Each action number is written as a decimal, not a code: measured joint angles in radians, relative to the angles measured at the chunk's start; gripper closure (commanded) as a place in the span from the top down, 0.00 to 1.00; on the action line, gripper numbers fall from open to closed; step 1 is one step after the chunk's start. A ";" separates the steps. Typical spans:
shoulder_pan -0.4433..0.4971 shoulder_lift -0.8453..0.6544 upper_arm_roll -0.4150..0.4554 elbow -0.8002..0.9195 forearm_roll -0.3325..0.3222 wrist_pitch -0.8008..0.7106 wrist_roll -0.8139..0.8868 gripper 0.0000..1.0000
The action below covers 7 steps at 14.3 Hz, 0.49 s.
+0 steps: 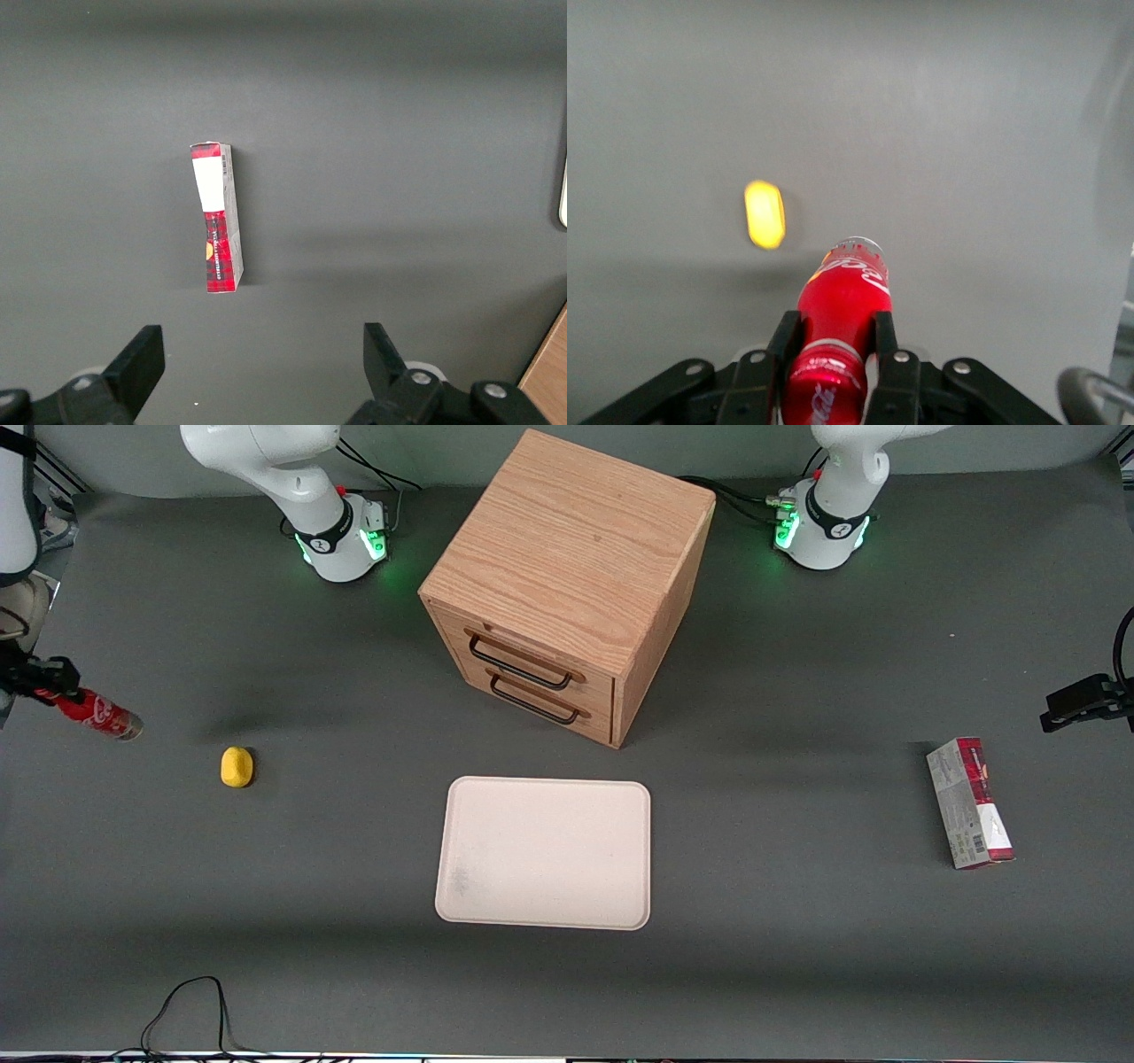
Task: Place coke bottle on tray
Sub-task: 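Lift the bottle and carry it toward the cream tray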
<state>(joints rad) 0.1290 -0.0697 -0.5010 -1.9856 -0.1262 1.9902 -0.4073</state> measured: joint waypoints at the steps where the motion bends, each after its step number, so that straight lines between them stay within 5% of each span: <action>1: -0.013 0.035 0.038 0.068 0.031 -0.032 0.010 0.00; 4: -0.034 0.132 0.138 0.266 0.112 -0.133 0.086 0.00; 7: -0.060 0.212 0.271 0.440 0.126 -0.217 0.202 0.00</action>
<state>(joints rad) 0.0688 0.1424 -0.2303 -1.5458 -0.0005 1.7735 -0.2055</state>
